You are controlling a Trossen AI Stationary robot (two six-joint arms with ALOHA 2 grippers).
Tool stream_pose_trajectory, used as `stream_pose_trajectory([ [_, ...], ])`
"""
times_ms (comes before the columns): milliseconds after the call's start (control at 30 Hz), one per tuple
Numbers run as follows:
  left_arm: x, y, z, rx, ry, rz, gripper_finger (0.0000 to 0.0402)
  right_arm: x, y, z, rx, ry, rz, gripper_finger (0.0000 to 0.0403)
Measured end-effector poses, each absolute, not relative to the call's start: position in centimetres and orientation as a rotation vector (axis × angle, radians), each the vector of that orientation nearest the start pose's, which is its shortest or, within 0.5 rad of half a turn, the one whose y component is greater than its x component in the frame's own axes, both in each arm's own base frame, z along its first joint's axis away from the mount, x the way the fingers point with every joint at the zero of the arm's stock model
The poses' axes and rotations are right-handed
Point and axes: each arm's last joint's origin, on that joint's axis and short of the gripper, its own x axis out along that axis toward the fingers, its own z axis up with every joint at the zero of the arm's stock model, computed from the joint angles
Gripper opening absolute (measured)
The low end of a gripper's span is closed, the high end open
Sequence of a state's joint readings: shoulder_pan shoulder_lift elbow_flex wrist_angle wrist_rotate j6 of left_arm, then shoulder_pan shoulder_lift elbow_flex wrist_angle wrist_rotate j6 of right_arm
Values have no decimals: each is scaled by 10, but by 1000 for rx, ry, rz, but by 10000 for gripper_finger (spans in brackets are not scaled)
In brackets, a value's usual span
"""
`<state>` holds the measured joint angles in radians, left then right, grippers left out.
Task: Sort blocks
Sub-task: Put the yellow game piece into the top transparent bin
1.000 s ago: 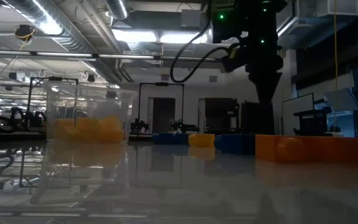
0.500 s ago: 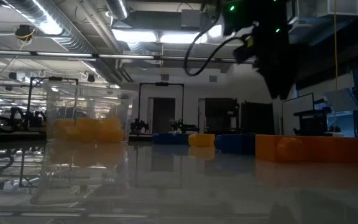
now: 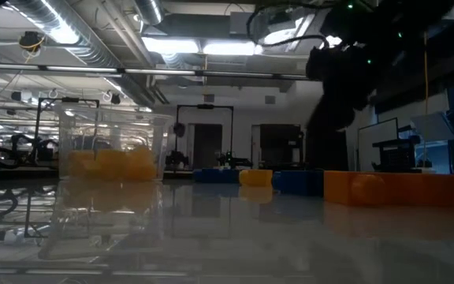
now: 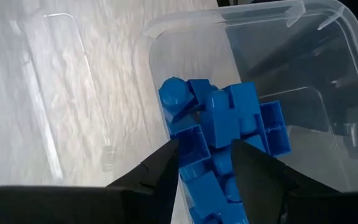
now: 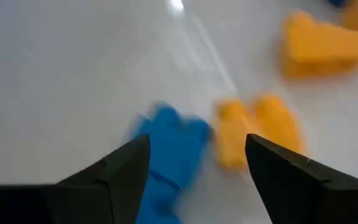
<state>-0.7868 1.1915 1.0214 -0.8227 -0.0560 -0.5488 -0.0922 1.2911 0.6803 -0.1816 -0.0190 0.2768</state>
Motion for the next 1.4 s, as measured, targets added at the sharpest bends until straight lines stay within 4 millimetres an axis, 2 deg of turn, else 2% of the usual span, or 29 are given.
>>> stream_pose_trajectory([
  [133,162,-159,286,-63,1046,-363,134,253,-23,190,319,639,-173,266],
  [300,163,-158,286,-54,1031,-342,134,245,-26,182,344,708,-340,266],
  [467,163,-158,286,-54,1030,-342,134,234,-26,171,453,840,-458,266],
  [767,163,-158,286,7,1017,-377,134,233,-27,171,544,816,-537,266],
  [1067,163,-158,286,23,1014,-386,134,246,-27,154,626,815,-544,266],
  [1400,162,-158,286,20,1015,-384,134,260,-28,135,635,807,-537,266],
])
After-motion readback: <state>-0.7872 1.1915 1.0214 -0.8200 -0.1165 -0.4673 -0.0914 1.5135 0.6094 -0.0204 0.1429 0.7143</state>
